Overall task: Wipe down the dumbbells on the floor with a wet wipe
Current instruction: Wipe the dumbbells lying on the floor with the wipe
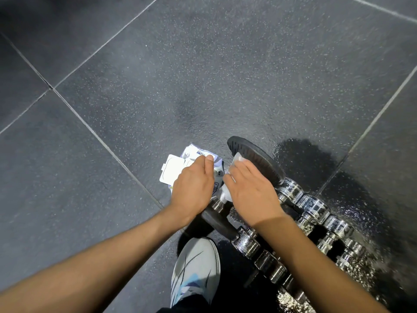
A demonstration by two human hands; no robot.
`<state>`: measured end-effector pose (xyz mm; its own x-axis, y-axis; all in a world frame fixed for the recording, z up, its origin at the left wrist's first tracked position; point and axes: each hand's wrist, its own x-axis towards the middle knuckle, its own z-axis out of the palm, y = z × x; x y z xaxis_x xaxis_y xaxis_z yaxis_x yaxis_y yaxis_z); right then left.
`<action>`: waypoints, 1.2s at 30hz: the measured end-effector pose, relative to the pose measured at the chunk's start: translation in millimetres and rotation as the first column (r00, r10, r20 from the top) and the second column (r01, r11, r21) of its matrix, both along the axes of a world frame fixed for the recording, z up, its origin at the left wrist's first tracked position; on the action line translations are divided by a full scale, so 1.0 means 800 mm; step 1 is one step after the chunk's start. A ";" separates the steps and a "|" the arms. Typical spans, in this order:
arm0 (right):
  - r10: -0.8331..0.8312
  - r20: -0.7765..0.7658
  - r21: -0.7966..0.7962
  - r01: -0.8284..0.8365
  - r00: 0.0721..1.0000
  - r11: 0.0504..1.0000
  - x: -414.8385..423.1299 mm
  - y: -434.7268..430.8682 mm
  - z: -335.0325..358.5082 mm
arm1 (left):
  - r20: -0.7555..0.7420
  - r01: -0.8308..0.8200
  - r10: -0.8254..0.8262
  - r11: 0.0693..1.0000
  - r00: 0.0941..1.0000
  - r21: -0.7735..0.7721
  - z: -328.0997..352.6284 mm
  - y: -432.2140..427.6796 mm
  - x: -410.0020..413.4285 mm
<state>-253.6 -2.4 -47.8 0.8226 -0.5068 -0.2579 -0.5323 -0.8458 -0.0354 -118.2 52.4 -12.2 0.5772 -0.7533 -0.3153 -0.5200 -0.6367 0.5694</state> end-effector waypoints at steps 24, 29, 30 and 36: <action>-0.891 0.383 0.840 0.311 0.242 0.445 -0.036 0.082 -0.028 | -0.005 -0.004 0.004 1.000 1.000 0.021 0.000 0.002 0.002; -0.887 -0.433 0.860 -0.367 -0.159 -0.354 -0.022 0.043 -0.025 | -0.002 0.002 -0.002 0.999 1.000 0.032 0.000 0.001 0.003; -0.870 -0.479 0.815 -0.428 -0.118 -0.391 -0.020 0.033 -0.020 | -0.004 0.002 -0.002 1.000 1.000 0.030 0.000 0.001 0.003; -0.843 -0.517 0.639 -0.587 0.152 -0.498 0.002 -0.009 -0.014 | 0.018 0.019 -0.020 0.998 1.000 0.058 0.003 0.001 0.001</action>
<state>-252.2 -9.5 -58.8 0.6276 -0.4940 -0.6018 0.4435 0.8621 -0.2451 -117.5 53.5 -9.8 0.5689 -0.7454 -0.3475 -0.5429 -0.6578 0.5222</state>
